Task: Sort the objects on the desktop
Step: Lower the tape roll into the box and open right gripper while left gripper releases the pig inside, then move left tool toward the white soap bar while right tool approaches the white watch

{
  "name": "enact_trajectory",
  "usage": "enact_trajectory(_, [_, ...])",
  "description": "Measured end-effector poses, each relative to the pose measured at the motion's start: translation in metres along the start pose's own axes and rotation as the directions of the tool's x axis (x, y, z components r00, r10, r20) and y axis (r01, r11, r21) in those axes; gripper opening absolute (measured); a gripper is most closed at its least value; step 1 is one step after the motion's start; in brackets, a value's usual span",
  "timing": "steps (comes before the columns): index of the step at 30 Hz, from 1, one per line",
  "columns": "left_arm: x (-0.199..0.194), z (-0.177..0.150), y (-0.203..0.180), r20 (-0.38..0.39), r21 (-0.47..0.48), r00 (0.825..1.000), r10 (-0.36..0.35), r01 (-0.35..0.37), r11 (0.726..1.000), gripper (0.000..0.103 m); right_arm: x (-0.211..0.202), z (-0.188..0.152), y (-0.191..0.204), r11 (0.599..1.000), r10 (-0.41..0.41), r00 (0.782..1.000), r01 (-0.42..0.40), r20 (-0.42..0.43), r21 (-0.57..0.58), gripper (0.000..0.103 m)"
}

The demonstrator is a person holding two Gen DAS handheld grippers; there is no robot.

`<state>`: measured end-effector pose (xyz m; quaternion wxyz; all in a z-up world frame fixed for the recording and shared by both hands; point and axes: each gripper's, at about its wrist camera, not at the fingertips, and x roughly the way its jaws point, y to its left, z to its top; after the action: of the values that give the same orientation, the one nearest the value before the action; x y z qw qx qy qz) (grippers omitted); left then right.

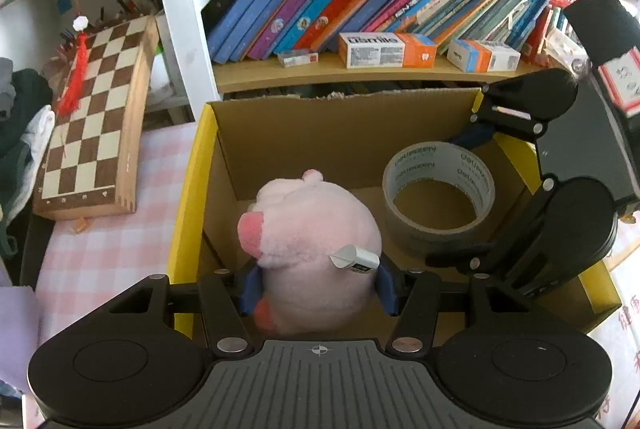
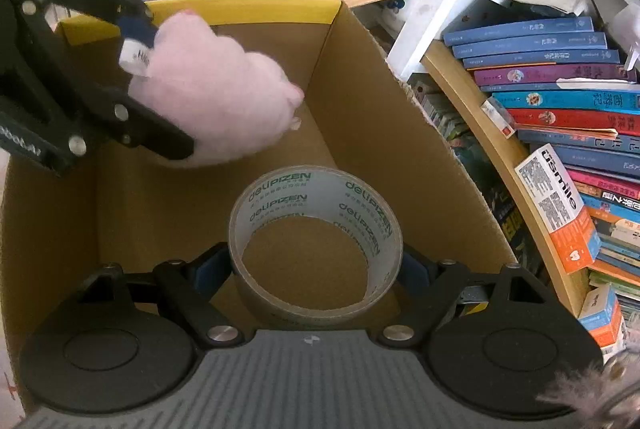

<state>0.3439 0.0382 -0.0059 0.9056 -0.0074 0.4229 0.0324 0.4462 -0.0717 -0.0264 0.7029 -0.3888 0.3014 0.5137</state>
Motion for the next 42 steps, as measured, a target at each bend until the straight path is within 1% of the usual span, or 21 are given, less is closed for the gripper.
enact_trajectory(4, [0.003,0.002,-0.003,-0.011,0.009,1.000,-0.008,0.008,1.000,0.056,0.000,0.000,0.000,1.000,0.004,1.000,-0.004,-0.003,0.001,0.086])
enact_trajectory(8, [0.007,0.003,-0.007,-0.018,0.026,1.000,-0.001,0.001,1.000,0.062,-0.002,-0.001,-0.001,1.000,-0.003,1.000,0.002,0.002,0.022,0.086])
enact_trajectory(10, [0.008,0.004,-0.009,-0.015,0.038,1.000,0.001,0.000,0.999,0.064,-0.004,-0.003,-0.001,0.999,-0.009,1.000,0.008,0.008,0.037,0.087])
enact_trajectory(12, [0.005,0.005,-0.012,0.000,0.058,1.000,0.012,-0.012,0.998,0.071,-0.007,-0.004,-0.002,0.999,-0.015,1.000,0.014,0.014,0.052,0.089])
enact_trajectory(15, [-0.004,0.006,-0.014,0.033,0.074,0.999,0.016,-0.019,0.997,0.078,-0.010,-0.006,-0.003,0.997,-0.025,0.999,0.023,0.022,0.075,0.093])
enact_trajectory(19, [-0.022,0.006,-0.013,0.082,0.062,0.997,0.013,-0.018,0.998,0.083,-0.025,-0.006,-0.002,0.992,-0.062,0.997,0.056,0.054,0.114,0.093])
enact_trajectory(22, [-0.040,0.006,-0.016,0.127,0.056,0.992,0.012,-0.020,0.998,0.083,-0.044,-0.008,-0.001,0.985,-0.101,0.991,0.087,0.089,0.150,0.093])
enact_trajectory(25, [-0.065,0.004,-0.022,0.186,0.056,0.982,0.007,-0.018,0.998,0.085,-0.068,-0.013,0.003,0.973,-0.147,0.980,0.119,0.135,0.199,0.094])
enact_trajectory(27, [-0.082,0.001,-0.027,0.229,0.063,0.974,0.002,-0.016,0.998,0.090,-0.084,-0.017,0.009,0.964,-0.175,0.970,0.133,0.170,0.232,0.095])
enact_trajectory(31, [-0.113,-0.007,-0.036,0.287,0.080,0.958,-0.006,-0.018,0.997,0.091,-0.113,-0.027,0.026,0.945,-0.209,0.953,0.139,0.218,0.297,0.095])
enact_trajectory(34, [-0.126,-0.015,-0.039,0.306,0.076,0.952,-0.012,-0.012,0.997,0.092,-0.132,-0.035,0.040,0.933,-0.228,0.945,0.143,0.235,0.331,0.095])
enact_trajectory(38, [-0.142,-0.028,-0.042,0.325,0.071,0.945,-0.021,-0.002,0.997,0.092,-0.150,-0.045,0.060,0.926,-0.244,0.940,0.152,0.240,0.345,0.095])
enact_trajectory(42, [-0.153,-0.045,-0.045,0.324,0.064,0.945,-0.038,0.018,0.998,0.092,-0.165,-0.057,0.080,0.919,-0.257,0.937,0.161,0.236,0.361,0.095])
